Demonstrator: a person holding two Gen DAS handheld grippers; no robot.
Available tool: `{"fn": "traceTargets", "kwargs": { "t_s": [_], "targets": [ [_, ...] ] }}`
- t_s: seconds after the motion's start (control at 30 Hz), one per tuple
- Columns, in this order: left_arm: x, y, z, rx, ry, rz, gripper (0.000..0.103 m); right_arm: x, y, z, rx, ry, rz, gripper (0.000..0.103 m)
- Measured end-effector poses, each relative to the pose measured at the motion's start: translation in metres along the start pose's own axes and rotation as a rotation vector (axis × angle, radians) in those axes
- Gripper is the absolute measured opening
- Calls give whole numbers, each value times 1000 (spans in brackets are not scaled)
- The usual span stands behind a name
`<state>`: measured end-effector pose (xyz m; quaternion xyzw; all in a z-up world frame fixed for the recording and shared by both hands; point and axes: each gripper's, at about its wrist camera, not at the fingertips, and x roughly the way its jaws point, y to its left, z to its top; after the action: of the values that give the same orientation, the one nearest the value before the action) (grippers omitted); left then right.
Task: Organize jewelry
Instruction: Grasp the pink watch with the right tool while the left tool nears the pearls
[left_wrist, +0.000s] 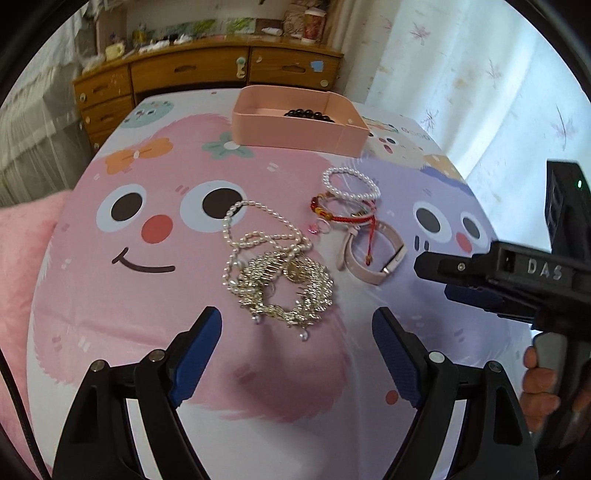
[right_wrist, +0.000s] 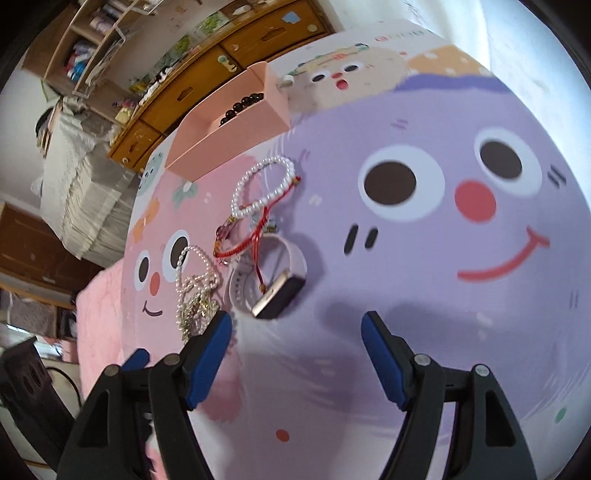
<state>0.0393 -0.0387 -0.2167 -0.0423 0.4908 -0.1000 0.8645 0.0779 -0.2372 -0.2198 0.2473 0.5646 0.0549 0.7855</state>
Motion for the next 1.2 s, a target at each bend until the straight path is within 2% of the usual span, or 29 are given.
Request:
{"fn": "traceTargets", "kwargs": {
  "t_s": [0.17, 0.27, 0.3, 0.4, 0.47, 0.5, 0.57, 0.8, 0.9, 0.97, 1.13, 1.2],
  "targets": [
    [15, -14, -1, 88, 13, 62, 67, -1, -7, -5, 60, -17, 23, 73],
    [21, -18, -1, 123, 6, 93, 64, 3, -10, -2, 90, -6, 60, 73],
    [22, -21, -1, 142, -4, 106, 59, 4, -10, -1, 88, -4, 67, 72],
    [29, -28, 1, 203, -5, 135, 54, 8, -3, 4, 51, -1, 54, 66],
    [35, -32, 2, 231, 6, 148, 46, 13, 1, 7, 19, 7, 40, 57],
    [37, -34, 2, 239, 9, 152, 44, 15, 4, 8, 6, 11, 40, 55],
    [40, -35, 4, 247, 12, 147, 42, 18, 9, 11, -16, 17, 43, 51],
    [50, -34, 8, 249, 39, 141, 36, 32, 17, 21, -67, 62, -4, 47],
    [51, -32, 10, 244, 48, 126, 34, 34, 14, 24, -65, 74, 9, 43],
    [52, -31, 11, 239, 60, 98, 25, 35, 15, 26, -78, 78, -6, 34],
    [49, -28, 10, 207, 59, 77, 25, 35, 15, 29, -67, 91, 25, 15],
    [46, -29, 8, 202, 53, 74, 25, 33, 20, 27, -99, 82, 7, 12]
  ]
}}
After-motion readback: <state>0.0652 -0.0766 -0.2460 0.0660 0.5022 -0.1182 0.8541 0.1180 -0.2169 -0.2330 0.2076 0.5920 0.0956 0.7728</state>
